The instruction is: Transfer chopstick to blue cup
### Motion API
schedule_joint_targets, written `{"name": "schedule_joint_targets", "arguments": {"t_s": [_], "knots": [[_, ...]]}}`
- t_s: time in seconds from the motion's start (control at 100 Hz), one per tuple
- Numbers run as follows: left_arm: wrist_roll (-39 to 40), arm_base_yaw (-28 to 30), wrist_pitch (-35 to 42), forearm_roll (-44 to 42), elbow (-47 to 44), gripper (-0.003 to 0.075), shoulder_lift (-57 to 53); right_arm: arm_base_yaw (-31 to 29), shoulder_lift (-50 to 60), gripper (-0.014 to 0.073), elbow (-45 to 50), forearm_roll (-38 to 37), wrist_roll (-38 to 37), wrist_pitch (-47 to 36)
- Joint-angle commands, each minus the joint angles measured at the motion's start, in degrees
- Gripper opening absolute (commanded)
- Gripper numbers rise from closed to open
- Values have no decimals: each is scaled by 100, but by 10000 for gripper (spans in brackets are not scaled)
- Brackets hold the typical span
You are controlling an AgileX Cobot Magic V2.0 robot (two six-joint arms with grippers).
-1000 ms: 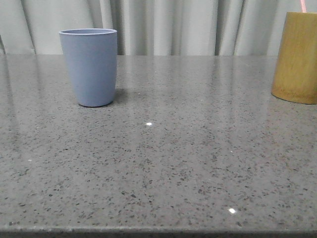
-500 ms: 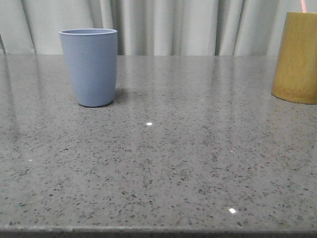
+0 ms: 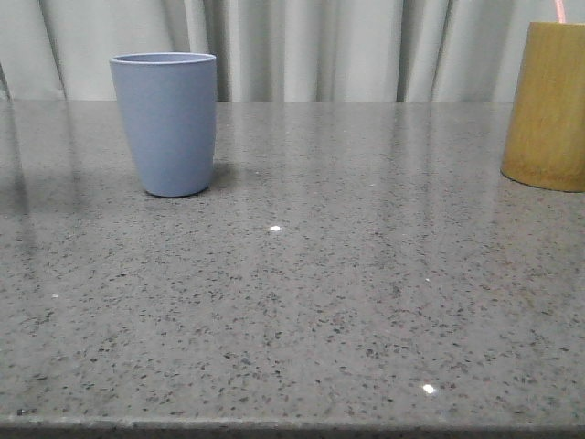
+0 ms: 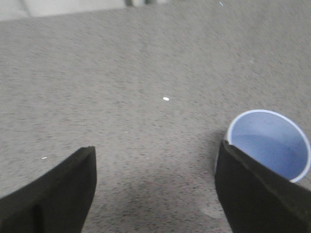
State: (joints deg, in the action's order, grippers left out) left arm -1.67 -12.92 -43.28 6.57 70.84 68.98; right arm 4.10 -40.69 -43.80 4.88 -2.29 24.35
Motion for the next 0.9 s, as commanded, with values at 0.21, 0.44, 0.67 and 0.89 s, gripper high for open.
{"name": "schedule_joint_targets", "arguments": {"t_s": [0.21,0.44,0.67,0.89], "knots": [[-10,-698,-881,86,1608,504,1423,-20,-10,318,-216,17,38,-465],[-10,-775,-1577,95,2186,503,2269,-20,-10,318,-216,17,38,-465],[-10,-775,-1767,285,2283,492,2740,-20,-10,318,-216,17,38,-453],[-10,-775,-1779,333,2283,287,2894,-20,-10,318,-216,17,38,-445]]}}
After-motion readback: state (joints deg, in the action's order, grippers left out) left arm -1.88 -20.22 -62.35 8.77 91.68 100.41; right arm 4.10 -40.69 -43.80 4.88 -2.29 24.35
